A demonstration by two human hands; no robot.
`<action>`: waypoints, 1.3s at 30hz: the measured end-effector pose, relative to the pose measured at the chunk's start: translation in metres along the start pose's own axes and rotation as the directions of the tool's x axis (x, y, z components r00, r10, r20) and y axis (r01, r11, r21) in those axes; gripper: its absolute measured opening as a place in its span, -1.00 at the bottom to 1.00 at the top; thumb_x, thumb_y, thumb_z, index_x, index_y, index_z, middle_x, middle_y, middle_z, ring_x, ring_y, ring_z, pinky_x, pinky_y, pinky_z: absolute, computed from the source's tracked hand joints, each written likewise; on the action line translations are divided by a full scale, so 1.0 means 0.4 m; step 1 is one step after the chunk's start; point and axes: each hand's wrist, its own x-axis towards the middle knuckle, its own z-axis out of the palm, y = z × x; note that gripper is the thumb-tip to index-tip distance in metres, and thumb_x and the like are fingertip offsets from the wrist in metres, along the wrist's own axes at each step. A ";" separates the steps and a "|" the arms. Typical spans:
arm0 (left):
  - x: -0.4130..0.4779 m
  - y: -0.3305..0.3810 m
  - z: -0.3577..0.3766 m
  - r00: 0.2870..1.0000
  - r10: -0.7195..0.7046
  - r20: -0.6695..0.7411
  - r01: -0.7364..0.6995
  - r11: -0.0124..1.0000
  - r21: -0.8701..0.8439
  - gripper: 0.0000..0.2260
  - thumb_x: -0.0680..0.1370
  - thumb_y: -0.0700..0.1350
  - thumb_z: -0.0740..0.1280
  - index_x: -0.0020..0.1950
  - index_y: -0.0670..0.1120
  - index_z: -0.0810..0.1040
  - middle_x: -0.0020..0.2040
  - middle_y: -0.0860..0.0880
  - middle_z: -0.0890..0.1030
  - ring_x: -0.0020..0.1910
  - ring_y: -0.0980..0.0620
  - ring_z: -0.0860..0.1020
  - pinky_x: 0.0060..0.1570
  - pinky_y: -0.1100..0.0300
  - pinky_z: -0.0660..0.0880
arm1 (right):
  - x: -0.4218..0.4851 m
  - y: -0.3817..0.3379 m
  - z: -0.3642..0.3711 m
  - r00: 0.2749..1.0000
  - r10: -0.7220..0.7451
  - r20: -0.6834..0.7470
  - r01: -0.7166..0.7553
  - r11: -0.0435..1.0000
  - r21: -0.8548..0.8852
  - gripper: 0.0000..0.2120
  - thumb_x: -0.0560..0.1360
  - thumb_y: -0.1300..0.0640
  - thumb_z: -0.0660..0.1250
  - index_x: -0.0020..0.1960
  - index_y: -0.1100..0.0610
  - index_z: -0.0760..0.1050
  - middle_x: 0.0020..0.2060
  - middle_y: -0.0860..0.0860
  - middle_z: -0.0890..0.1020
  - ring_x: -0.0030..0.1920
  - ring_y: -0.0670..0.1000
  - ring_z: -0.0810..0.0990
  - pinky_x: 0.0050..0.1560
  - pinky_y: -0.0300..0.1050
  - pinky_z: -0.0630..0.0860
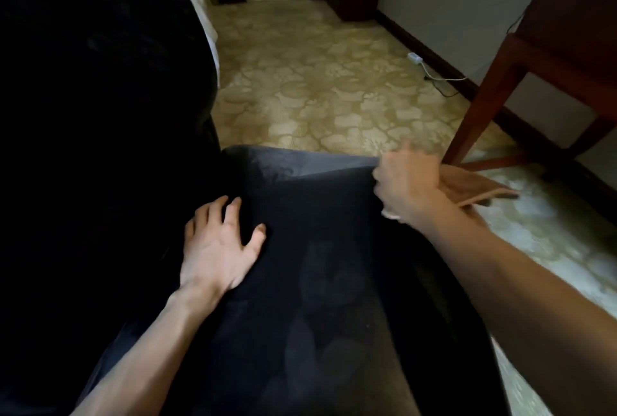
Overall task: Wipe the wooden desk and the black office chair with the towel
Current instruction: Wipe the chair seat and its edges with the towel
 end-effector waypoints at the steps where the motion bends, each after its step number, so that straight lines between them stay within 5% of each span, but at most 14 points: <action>1: -0.001 0.000 0.001 1.000 -0.004 0.004 0.004 1.000 -0.004 -0.26 0.53 0.37 0.00 0.54 -0.07 0.38 0.52 -0.09 0.38 0.49 -0.15 0.28 0.46 -0.09 0.24 | -0.003 -0.063 -0.015 0.996 -0.083 -0.044 0.086 0.995 0.057 -0.71 0.50 -0.02 0.33 0.19 0.03 0.59 0.16 0.13 0.49 0.14 0.22 0.56 0.08 0.10 0.48; 5: 0.001 -0.009 0.001 1.000 -0.008 -0.001 0.008 1.000 -0.019 -0.28 0.51 0.35 -0.01 0.52 -0.04 0.40 0.52 -0.06 0.39 0.49 -0.12 0.30 0.45 -0.06 0.26 | -0.046 -0.347 -0.074 0.916 -0.358 -0.181 0.397 0.875 0.276 -0.58 0.48 0.02 0.36 0.33 0.05 0.52 0.28 0.10 0.46 0.27 0.20 0.49 0.20 0.14 0.45; 8: 0.003 -0.023 0.000 1.000 0.000 0.007 0.001 0.998 -0.058 -0.31 0.52 0.33 -0.01 0.53 0.00 0.39 0.54 -0.01 0.37 0.51 -0.07 0.26 0.47 -0.02 0.23 | -0.049 -0.408 -0.075 0.906 -0.386 -0.174 0.420 0.874 0.246 -0.58 0.50 0.04 0.41 0.34 0.08 0.53 0.31 0.11 0.46 0.30 0.22 0.50 0.25 0.17 0.44; 15: 0.015 -0.029 0.013 0.999 -0.007 -0.045 0.002 0.993 -0.116 -0.34 0.52 0.30 0.05 0.50 -0.01 0.45 0.51 -0.01 0.42 0.48 -0.06 0.29 0.46 0.01 0.25 | 0.021 -0.001 0.029 1.000 -0.009 -0.003 0.009 0.990 0.137 -0.71 0.49 0.02 0.45 0.18 0.03 0.56 0.14 0.14 0.53 0.09 0.21 0.60 0.07 0.09 0.58; 19: 0.018 -0.022 0.017 0.999 0.024 -0.026 -0.026 0.996 -0.084 -0.34 0.54 0.29 0.06 0.52 -0.04 0.42 0.52 -0.03 0.40 0.48 -0.09 0.30 0.45 -0.02 0.27 | 0.007 0.126 0.078 0.961 0.275 0.022 -0.275 0.949 0.154 -0.66 0.50 0.09 0.39 0.23 0.20 0.59 0.15 0.24 0.50 0.12 0.36 0.56 0.10 0.21 0.54; 22: 0.014 -0.022 0.015 0.999 0.037 -0.016 -0.038 0.998 -0.058 -0.33 0.54 0.31 0.03 0.53 -0.04 0.40 0.52 -0.04 0.39 0.48 -0.10 0.31 0.44 -0.02 0.27 | 0.019 0.044 0.068 0.978 0.189 -0.087 -0.171 0.968 0.186 -0.75 0.51 0.10 0.35 0.17 0.11 0.61 0.13 0.18 0.52 0.09 0.30 0.57 0.08 0.18 0.50; 24: 0.012 -0.020 0.016 0.999 0.040 -0.016 -0.040 0.998 -0.055 -0.32 0.54 0.31 0.02 0.54 -0.03 0.39 0.53 -0.04 0.38 0.48 -0.10 0.30 0.45 -0.02 0.26 | 0.038 -0.074 0.023 0.984 0.019 -0.180 0.031 0.963 0.268 -0.72 0.48 0.12 0.34 0.18 0.06 0.57 0.14 0.14 0.53 0.09 0.24 0.58 0.07 0.11 0.52; 29: 0.005 -0.026 0.024 0.999 0.036 -0.025 -0.037 0.999 -0.035 -0.40 0.55 0.28 0.07 0.40 -0.07 0.49 0.44 -0.09 0.47 0.41 -0.15 0.37 0.36 -0.09 0.35 | 0.010 -0.451 -0.100 0.919 -0.280 -0.279 0.365 0.872 0.326 -0.65 0.49 0.07 0.40 0.27 0.04 0.56 0.26 0.09 0.47 0.25 0.19 0.50 0.19 0.11 0.46; 34: 0.016 -0.041 0.022 0.998 0.028 -0.057 -0.033 0.996 -0.087 -0.43 0.55 0.29 0.07 0.37 -0.03 0.51 0.45 -0.01 0.47 0.43 -0.07 0.35 0.39 -0.02 0.32 | 0.069 -0.546 -0.064 0.943 -0.237 -0.236 0.305 0.897 0.319 -0.72 0.58 0.09 0.32 0.26 0.06 0.61 0.24 0.10 0.52 0.26 0.21 0.53 0.22 0.15 0.44; 39: 0.008 -0.040 0.022 0.998 0.002 -0.065 -0.011 0.990 -0.140 -0.37 0.55 0.30 0.03 0.52 0.02 0.43 0.54 0.05 0.38 0.51 0.04 0.24 0.48 0.10 0.15 | 0.111 -0.285 0.002 0.990 -0.088 -0.114 0.120 0.944 0.308 -0.71 0.56 -0.05 0.38 0.23 0.02 0.60 0.23 0.13 0.49 0.21 0.19 0.54 0.15 0.09 0.47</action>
